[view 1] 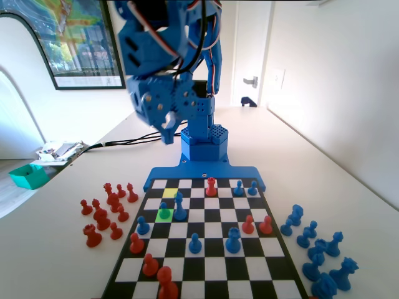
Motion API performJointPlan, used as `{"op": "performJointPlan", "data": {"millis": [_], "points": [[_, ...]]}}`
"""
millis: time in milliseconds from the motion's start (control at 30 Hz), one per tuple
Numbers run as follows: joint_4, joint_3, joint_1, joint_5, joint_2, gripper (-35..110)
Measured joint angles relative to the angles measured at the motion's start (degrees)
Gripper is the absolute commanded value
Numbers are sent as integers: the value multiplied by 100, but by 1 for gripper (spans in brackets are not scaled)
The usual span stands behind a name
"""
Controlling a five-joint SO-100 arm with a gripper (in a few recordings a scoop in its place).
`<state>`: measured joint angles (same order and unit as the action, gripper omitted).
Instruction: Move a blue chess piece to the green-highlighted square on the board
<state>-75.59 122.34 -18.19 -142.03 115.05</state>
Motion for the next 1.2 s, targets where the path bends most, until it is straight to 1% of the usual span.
{"op": "performJointPlan", "data": {"millis": [233,667,1000,1200], "points": [[-325,483,281,1222,1283,1],[-1274,536,958,3120,2936,1],[-2250,-202,1292,3797,3639,1],[-2391,-334,1477,3973,4254,1]]}}
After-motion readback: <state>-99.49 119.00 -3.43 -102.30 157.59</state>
